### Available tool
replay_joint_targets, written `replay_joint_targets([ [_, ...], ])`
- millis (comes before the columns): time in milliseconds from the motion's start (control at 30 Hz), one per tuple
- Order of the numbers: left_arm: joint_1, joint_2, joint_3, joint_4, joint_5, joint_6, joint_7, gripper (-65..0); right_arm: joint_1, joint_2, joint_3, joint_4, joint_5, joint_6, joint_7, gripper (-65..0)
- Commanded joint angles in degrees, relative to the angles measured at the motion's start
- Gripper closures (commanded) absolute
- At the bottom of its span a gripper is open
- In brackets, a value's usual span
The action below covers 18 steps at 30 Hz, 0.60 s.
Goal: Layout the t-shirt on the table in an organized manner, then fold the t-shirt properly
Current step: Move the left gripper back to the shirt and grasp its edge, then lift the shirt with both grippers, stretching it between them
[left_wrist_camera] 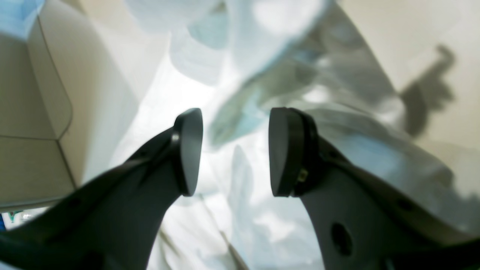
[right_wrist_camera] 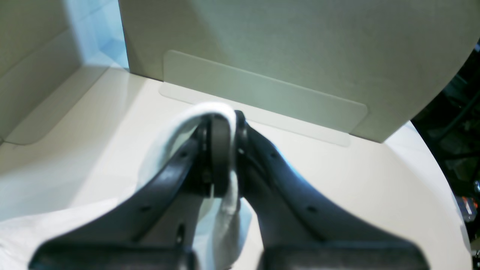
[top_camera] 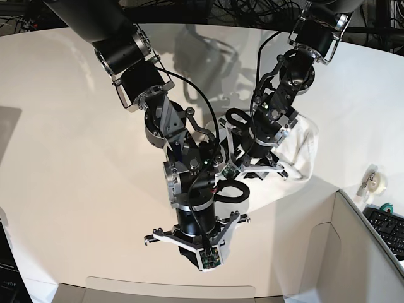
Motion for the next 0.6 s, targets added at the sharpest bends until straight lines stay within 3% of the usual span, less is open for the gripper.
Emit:
replay_joint_targets([
  [0, -1.62, -0.05, 0.69, 0.31, 0.33, 0.21, -1.06, -27.9, 1.81, -0.57, 0.21, 1.21, -0.78, -0.24, 1.94, 0.0],
  [567, -5.75, 0.04, 4.83, -6.89, 0.16, 0.21, -4.93, -26.9, 1.81, -0.57, -0.05, 1.21, -0.69, -0.24, 1.94, 0.0],
])
